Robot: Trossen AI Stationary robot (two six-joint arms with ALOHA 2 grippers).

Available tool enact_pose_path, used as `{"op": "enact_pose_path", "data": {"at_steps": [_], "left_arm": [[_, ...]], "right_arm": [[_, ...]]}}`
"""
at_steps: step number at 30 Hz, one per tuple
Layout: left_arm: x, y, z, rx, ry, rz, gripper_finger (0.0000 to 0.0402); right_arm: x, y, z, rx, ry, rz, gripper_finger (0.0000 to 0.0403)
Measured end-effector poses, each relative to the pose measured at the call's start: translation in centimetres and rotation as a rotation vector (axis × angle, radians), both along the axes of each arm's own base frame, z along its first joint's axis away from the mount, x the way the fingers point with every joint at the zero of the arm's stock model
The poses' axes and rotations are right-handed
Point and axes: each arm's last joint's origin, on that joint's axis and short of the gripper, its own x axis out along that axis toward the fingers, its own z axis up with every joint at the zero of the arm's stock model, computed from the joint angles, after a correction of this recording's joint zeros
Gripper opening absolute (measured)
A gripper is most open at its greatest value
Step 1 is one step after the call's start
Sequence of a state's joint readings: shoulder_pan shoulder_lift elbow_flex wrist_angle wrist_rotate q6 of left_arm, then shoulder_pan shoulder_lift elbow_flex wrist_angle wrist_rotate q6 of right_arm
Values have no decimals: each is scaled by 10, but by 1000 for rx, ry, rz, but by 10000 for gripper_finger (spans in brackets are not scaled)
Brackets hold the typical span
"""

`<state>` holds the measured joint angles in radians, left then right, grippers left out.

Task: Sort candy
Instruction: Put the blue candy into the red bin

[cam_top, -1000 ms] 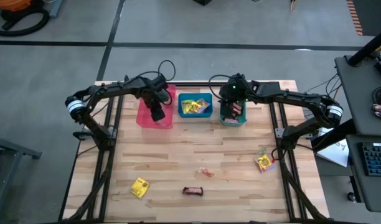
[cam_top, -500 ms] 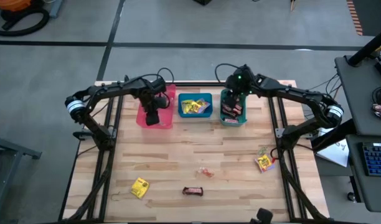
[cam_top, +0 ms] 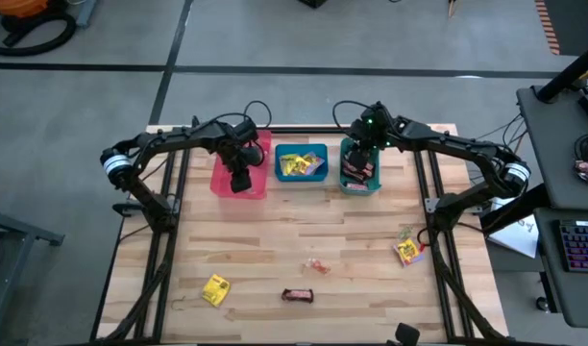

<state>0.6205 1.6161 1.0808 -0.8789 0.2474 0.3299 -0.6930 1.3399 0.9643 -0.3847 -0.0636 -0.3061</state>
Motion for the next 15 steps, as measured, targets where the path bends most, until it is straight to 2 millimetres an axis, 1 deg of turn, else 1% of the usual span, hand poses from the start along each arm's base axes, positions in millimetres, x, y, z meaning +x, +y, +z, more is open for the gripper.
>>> {"op": "enact_pose_path", "data": {"at_steps": [8, 12, 15], "left_arm": [[0, -5, -4, -36, -4, -7, 2], [-3, -11, -6, -79, 49, 15, 2], [-5, -11, -11, -59, 58, 29, 2]], "right_arm": [[-1, 1, -3, 7, 5, -2, 158], [-1, 1, -3, 9, 4, -6, 160], [-1, 1, -3, 7, 6, -2, 157]]}}
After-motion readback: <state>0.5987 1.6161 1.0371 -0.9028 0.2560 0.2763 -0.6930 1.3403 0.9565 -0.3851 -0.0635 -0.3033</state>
